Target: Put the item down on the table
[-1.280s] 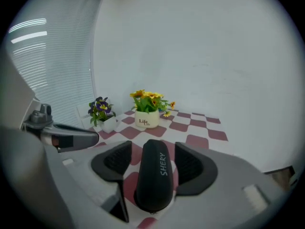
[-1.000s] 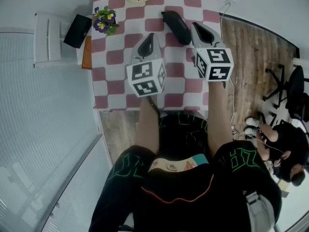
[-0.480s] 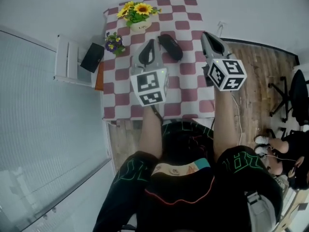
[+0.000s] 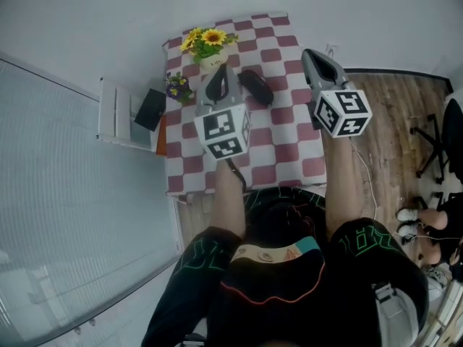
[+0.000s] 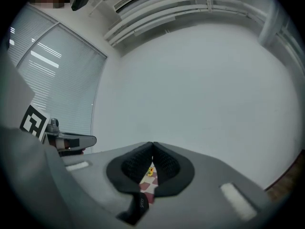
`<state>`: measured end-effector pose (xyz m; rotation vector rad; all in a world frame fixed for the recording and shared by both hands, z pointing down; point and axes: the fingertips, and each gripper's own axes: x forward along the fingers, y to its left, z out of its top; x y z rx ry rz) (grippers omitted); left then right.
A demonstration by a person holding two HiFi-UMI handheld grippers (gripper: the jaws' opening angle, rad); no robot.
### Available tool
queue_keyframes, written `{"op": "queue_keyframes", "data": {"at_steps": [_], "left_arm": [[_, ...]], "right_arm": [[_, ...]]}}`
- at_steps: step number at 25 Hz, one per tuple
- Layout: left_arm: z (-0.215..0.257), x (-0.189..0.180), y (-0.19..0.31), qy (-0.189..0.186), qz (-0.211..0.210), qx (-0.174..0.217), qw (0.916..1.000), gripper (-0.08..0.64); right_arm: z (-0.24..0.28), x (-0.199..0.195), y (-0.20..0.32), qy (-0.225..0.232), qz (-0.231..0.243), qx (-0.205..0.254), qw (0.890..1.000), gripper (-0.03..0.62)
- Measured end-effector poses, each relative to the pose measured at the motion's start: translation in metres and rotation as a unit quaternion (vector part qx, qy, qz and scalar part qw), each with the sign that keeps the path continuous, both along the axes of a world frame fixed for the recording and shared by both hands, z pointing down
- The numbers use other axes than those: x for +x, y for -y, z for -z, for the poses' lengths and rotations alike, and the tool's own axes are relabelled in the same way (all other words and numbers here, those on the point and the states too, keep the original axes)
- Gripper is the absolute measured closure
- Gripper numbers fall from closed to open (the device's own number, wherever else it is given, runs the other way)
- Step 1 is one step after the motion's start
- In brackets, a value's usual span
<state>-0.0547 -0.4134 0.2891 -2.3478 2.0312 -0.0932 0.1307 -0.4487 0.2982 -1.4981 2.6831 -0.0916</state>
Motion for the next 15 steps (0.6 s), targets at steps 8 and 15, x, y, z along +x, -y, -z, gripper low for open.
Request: {"op": "queue_keyframes", "data": {"at_steps": [8,15], "left_arm": [[0.006,0.006,0.011,0.006,-0.007,0.0,1.0,0.551],[-0.006,-0.004,0.012,0.002,-0.003,-0.005,1.0,0.551]], "right_arm": [[0.009,0.006,0.007,0.0,-0.004,0.002,1.0,0.589],[0.004,0.003,0.008,-0.01,-0.007,0.01,1.0,0.588]]}}
